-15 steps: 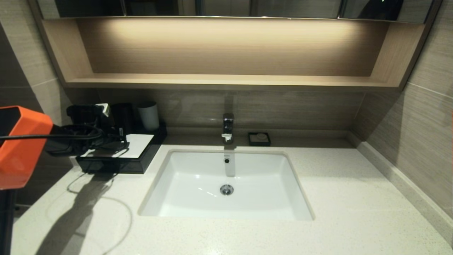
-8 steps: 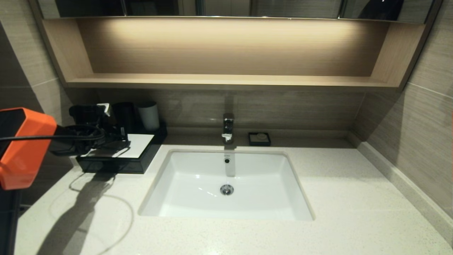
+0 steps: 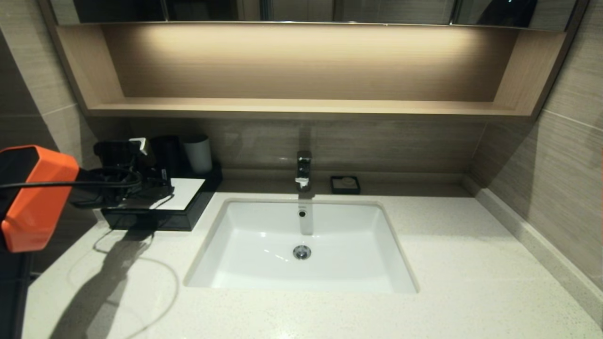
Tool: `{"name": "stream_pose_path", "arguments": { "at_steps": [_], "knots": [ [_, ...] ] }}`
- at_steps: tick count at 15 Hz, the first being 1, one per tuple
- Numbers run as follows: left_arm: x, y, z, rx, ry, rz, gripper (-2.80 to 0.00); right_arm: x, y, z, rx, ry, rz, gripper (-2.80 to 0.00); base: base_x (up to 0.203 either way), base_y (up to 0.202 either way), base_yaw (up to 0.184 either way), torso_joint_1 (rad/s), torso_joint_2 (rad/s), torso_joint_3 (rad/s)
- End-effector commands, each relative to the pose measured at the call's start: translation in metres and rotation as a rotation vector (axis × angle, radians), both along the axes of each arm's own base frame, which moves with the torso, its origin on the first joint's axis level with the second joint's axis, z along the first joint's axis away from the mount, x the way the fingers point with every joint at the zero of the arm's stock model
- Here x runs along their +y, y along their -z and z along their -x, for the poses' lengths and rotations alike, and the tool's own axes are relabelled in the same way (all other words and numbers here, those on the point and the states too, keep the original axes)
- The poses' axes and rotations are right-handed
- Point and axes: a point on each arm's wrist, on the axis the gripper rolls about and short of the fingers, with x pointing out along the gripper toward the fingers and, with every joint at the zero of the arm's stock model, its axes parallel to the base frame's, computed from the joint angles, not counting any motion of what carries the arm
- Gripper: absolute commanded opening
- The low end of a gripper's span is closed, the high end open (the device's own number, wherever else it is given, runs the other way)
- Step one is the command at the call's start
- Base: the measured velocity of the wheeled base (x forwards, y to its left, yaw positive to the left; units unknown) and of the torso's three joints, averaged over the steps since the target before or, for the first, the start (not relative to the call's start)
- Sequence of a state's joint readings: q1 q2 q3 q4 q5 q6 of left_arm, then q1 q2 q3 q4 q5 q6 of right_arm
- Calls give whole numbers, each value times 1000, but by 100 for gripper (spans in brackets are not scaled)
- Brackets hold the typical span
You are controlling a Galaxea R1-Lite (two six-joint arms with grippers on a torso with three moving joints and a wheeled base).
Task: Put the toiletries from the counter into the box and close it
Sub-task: Place the cup on the storage box
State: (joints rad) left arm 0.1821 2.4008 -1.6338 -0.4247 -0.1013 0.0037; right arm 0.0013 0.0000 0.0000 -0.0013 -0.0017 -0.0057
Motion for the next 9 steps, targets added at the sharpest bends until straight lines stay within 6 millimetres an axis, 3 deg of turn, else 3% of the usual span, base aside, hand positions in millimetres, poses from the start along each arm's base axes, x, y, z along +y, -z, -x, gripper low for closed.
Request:
{"name": "stream_pose_path", "arguments": {
  "at_steps": [1,5,9],
  "knots": [
    [0,-7,3,-14,-3,-3,-280,0,0,0,0,0,0,-280,0,0,0,0,0,0],
    [-1,-9,17,12,-9,7,-280,0,0,0,0,0,0,-280,0,0,0,0,0,0],
    [-3,-11,48,18,-20,8,-280,0,0,0,1,0,0,-280,0,0,0,0,0,0]
  ]
}}
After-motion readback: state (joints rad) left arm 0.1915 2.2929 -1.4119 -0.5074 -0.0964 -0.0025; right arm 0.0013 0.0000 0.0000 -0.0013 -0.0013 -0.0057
